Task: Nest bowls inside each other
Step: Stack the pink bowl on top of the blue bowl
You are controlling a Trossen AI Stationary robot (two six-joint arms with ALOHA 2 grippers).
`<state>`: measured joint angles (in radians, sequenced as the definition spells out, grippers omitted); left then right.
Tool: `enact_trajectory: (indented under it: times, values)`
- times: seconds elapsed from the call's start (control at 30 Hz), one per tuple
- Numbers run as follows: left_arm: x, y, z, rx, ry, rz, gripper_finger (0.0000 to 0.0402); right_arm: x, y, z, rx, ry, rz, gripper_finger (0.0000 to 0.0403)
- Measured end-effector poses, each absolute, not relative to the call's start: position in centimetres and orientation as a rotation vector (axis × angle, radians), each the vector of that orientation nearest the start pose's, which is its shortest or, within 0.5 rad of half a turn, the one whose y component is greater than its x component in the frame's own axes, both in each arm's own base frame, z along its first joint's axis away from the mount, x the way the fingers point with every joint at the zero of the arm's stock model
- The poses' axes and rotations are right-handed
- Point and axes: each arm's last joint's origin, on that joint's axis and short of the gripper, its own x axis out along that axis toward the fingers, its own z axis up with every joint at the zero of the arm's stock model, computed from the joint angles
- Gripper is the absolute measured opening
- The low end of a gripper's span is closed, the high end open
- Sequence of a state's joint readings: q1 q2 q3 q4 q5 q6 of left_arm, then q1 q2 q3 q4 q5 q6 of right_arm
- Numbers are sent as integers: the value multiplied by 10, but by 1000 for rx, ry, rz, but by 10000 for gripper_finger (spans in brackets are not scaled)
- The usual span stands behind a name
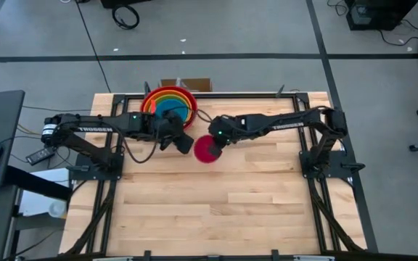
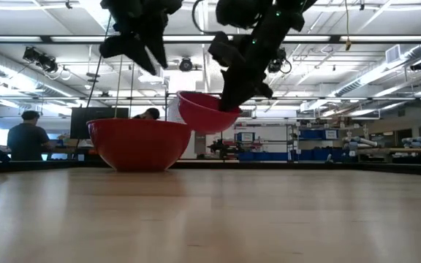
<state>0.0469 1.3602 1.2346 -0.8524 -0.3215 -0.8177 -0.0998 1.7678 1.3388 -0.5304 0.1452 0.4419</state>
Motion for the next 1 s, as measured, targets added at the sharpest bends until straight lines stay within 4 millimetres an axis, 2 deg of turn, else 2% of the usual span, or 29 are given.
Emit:
enact_trajectory:
  times: [0.13, 0.37, 0.73, 0.87, 1.0]
  values:
    - [274, 24, 316, -569, 710, 670, 163, 366, -47, 252, 342, 819, -527, 24]
    - [283, 36, 317, -490, 655, 670, 205, 355, -53, 282, 206, 689, -627, 25]
    - [304, 56, 304, -413, 641, 674, 213, 354, -61, 293, 109, 636, -647, 25]
    - [311, 57, 298, -384, 648, 663, 194, 356, -61, 295, 103, 611, -639, 26]
    - [312, 59, 296, -389, 650, 673, 145, 356, -61, 295, 82, 615, -637, 26]
